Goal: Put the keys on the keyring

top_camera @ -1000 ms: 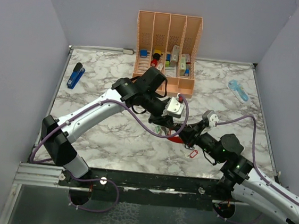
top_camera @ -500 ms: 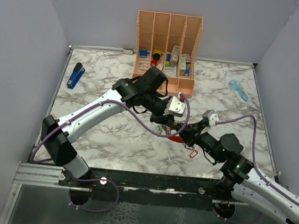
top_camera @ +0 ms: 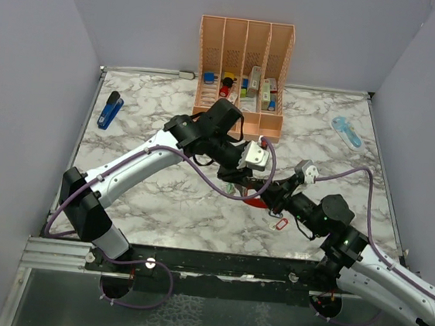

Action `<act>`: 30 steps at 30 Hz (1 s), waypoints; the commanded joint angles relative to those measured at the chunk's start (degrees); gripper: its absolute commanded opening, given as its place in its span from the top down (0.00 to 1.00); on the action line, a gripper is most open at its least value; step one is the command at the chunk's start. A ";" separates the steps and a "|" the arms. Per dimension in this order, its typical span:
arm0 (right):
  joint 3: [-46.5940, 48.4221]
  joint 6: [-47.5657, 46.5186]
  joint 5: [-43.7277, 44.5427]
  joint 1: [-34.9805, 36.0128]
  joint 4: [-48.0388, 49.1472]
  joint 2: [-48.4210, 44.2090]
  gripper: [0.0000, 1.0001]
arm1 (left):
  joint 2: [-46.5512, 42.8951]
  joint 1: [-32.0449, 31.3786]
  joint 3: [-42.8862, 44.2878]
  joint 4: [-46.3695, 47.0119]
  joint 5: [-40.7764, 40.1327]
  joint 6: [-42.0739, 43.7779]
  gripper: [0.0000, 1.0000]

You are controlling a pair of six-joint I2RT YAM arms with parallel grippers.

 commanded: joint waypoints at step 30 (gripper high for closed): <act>-0.32 1.80 1.15 -0.09 3.03 -2.26 0.98 | -1.49 -0.09 -0.28 1.25 0.38 -0.42 1.00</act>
